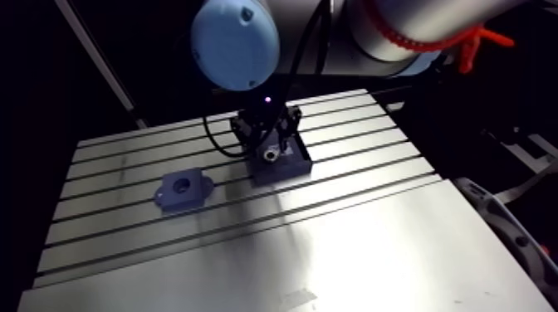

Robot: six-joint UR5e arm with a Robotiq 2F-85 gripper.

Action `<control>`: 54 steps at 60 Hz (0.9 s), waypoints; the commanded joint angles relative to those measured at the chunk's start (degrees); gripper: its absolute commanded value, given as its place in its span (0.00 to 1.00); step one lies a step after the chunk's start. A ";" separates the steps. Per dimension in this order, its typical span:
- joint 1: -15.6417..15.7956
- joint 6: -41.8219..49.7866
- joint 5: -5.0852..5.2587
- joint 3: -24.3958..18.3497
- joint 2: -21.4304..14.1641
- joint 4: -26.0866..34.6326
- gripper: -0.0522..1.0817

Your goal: Pick up the bearing and press it into the housing until flush.

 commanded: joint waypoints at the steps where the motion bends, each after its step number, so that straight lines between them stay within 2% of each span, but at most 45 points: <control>1: -0.03 0.01 0.09 0.06 0.33 -0.75 0.41; 54: -0.05 0.01 0.00 0.42 0.54 -1.10 0.42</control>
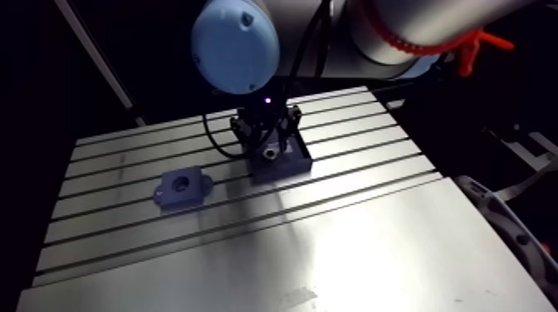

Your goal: Pick up the bearing and press it into the housing until flush.

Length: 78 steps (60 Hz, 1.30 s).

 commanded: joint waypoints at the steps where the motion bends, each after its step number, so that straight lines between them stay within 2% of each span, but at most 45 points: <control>1: 0.01 0.03 -0.11 0.01 0.00 -0.03 0.42; 78: 0.09 -0.06 -0.39 -0.25 0.36 -0.03 0.46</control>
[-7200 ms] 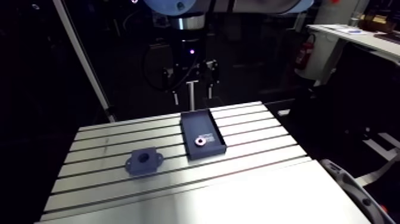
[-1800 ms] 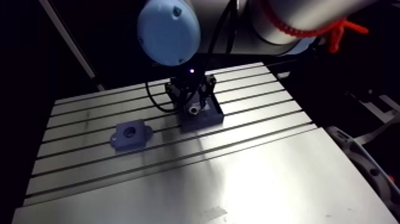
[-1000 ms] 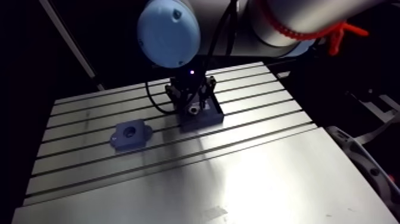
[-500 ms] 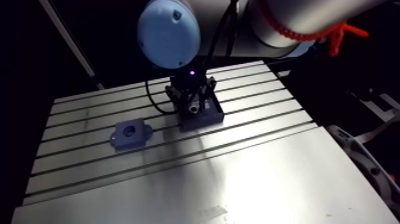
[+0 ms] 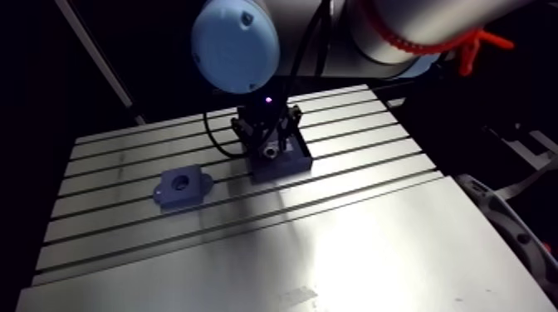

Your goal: Pick up the bearing and press it into the housing until flush.

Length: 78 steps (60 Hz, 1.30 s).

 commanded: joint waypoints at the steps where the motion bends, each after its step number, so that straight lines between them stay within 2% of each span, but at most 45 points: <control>1: 0.07 0.00 0.00 -0.05 -0.01 0.00 0.47; 49: -0.02 -0.08 0.00 0.22 -0.01 0.00 0.49; 78: -0.01 0.01 0.09 -0.04 -0.01 0.00 0.55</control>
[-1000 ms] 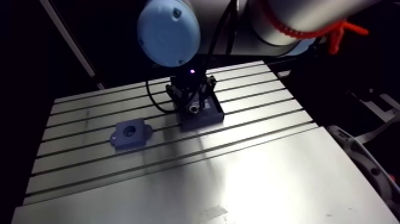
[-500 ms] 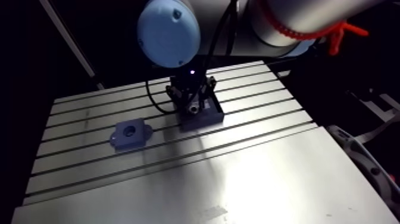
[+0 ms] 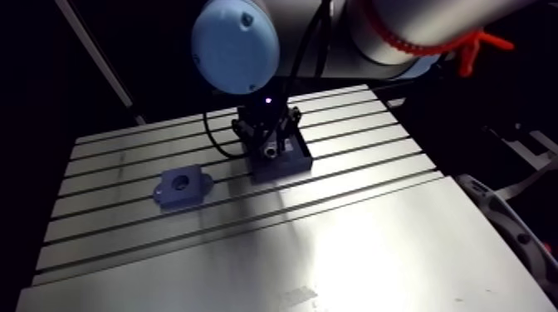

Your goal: Pick up the bearing and press it into the housing until flush.

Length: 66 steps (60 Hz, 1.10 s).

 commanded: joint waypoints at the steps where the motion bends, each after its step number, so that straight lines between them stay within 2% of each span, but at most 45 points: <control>1: -0.03 0.01 0.04 -0.17 0.00 0.00 0.55; 22: -0.66 -0.08 -0.30 -0.93 -1.17 0.32 0.56; 30: -0.66 0.01 -0.23 -1.39 -3.51 1.26 0.57; 34: -0.41 0.81 -0.06 -2.16 -5.34 3.54 0.58; 43: -0.06 4.10 0.10 -3.82 -7.06 7.42 0.60; 50: 1.54 6.41 0.23 -5.06 -8.83 10.43 0.62; 58: 2.96 10.52 0.14 -6.60 -9.32 14.16 0.63; 66: 6.36 13.08 0.13 -7.63 -9.33 16.26 0.63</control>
